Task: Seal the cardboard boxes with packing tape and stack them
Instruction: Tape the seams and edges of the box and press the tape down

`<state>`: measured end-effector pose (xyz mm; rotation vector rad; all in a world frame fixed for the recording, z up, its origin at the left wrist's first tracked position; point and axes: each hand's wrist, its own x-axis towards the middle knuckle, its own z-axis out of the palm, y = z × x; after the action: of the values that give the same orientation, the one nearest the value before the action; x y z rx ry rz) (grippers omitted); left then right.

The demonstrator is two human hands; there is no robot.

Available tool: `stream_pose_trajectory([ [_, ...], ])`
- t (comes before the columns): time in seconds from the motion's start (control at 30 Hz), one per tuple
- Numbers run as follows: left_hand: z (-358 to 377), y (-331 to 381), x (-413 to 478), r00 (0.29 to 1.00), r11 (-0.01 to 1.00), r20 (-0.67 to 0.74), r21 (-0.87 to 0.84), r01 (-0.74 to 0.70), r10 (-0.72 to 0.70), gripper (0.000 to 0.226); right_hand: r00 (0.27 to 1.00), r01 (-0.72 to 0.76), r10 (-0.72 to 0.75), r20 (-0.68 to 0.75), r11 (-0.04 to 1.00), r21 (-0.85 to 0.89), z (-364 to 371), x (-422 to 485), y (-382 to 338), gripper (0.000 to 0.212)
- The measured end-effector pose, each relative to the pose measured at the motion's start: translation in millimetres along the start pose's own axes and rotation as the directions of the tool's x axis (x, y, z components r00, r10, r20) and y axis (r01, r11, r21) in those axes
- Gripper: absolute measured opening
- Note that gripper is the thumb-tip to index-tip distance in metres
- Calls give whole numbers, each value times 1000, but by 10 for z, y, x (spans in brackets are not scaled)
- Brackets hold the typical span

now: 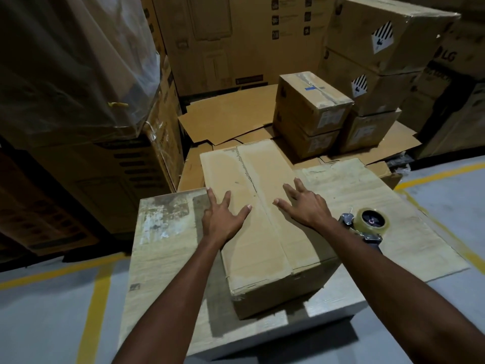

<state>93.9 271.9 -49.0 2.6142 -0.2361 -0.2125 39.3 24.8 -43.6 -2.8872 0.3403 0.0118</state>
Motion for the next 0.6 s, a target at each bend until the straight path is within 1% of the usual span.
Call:
stream_pose_trajectory([
  [0.2,38,-50,59,1000,995,-2,92,-31,31,93,1000,13,-13,4,999,-38,98,28,32,76],
  [0.33,34,-49,102,999,988,23,149,-38,35,94,998,-1,5,65,998,-69,69,20,8,76],
  [0.43,25,-53,82,999,985,16,166,-48,46,94,992,23,-13,126,996,-85,19,-61,21,75],
  [0.53,16,-28,29,998,985,10,165,-57,56,90,989,45,-45,144,999,4,-42,-248,114,73],
  [0.6,50,25,-32,997,979,-30,191,-69,76,83,995,33,-44,84,991,129,-83,-380,261,69],
])
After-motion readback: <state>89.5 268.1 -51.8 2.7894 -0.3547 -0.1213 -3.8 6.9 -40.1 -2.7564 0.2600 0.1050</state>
